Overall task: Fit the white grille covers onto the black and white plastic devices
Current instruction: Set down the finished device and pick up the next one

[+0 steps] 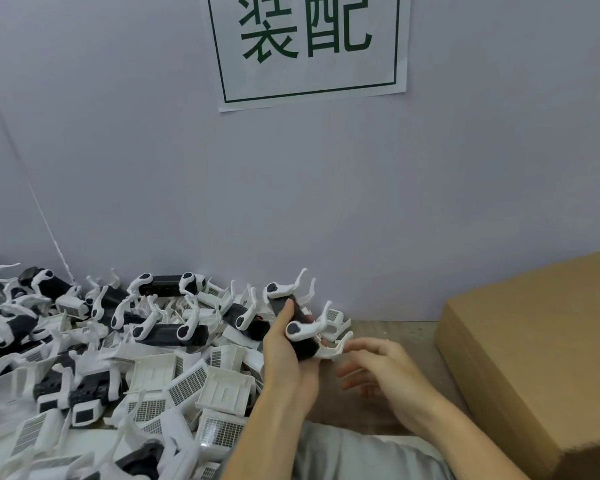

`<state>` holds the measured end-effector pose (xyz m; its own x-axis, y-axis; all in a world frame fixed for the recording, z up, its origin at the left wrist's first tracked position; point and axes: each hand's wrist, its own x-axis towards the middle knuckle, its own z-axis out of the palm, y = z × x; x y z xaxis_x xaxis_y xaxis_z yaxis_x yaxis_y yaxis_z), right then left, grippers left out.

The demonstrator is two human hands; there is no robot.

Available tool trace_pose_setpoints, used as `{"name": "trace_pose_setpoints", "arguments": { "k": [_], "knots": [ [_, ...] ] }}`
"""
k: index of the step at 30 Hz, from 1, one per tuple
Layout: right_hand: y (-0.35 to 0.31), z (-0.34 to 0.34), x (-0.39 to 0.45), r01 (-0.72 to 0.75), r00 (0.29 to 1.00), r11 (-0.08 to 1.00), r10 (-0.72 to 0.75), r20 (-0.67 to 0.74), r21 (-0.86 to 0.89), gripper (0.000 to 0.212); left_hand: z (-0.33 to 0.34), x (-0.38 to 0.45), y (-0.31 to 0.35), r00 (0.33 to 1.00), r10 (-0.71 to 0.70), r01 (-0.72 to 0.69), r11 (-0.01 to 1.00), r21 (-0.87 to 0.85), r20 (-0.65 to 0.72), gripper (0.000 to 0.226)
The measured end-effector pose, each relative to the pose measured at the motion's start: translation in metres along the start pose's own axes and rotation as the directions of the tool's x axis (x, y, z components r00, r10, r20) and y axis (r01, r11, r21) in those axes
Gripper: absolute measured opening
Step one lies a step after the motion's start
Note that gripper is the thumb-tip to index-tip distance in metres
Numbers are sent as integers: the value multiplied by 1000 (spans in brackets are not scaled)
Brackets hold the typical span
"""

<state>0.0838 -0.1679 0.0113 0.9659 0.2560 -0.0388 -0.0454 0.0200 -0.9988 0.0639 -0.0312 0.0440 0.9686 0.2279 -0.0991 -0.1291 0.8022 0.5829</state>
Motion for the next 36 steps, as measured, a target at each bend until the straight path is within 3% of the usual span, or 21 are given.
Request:
{"name": "trace_pose_setpoints", "arguments": {
  "k": [2, 5, 9, 12, 15, 20, 23, 25, 28, 31, 36],
  "knots": [
    [-4, 2, -5, -1, 990, 996, -12, 140, 93, 11, -2, 0, 0, 999, -21, 21, 1000, 6, 28, 35],
    [-9, 5, -11, 4, 954, 989, -49, 295, 149, 24, -4, 0, -4, 994, -39, 23, 987, 157, 100, 38],
    [-10, 15, -9, 28, 989, 986, -52, 140, 166, 19, -4, -2, -15, 984, -122, 68, 930, 362, 128, 49],
    [-8, 19, -8, 59, 998, 985, -63, 21, 162, 13, -2, -1, -25, 987, -50, -24, 894, 448, 152, 41],
    [-8, 18, -9, 100, 993, 975, -110, 42, 196, 14, -3, 1, -29, 991, 33, -91, 876, 474, 130, 30],
    [-5, 20, -9, 135, 987, 990, -137, 82, 31, 17, -6, 0, -29, 997, -69, 51, 900, 432, 26, 55],
    [-5, 20, -10, 88, 987, 993, -97, 125, 78, 23, -5, -1, -26, 998, -68, 58, 910, 411, 10, 55],
    [-5, 19, -8, 57, 990, 995, -67, 126, 82, 30, -4, -1, -26, 1000, -3, 2, 913, 407, 1, 45],
    [-1, 18, -4, 10, 998, 998, -13, 58, 61, 20, -3, 0, -29, 986, 163, -163, 864, 476, 43, 20],
    [2, 18, -1, 4, 1000, 999, -4, 4, 49, 20, -3, 0, -31, 975, 200, -223, 824, 520, 100, 17],
    [1, 16, -3, -40, 999, 992, 35, 42, 118, 9, -2, -2, -31, 957, 257, -290, 794, 534, 139, 16]
  ]
}}
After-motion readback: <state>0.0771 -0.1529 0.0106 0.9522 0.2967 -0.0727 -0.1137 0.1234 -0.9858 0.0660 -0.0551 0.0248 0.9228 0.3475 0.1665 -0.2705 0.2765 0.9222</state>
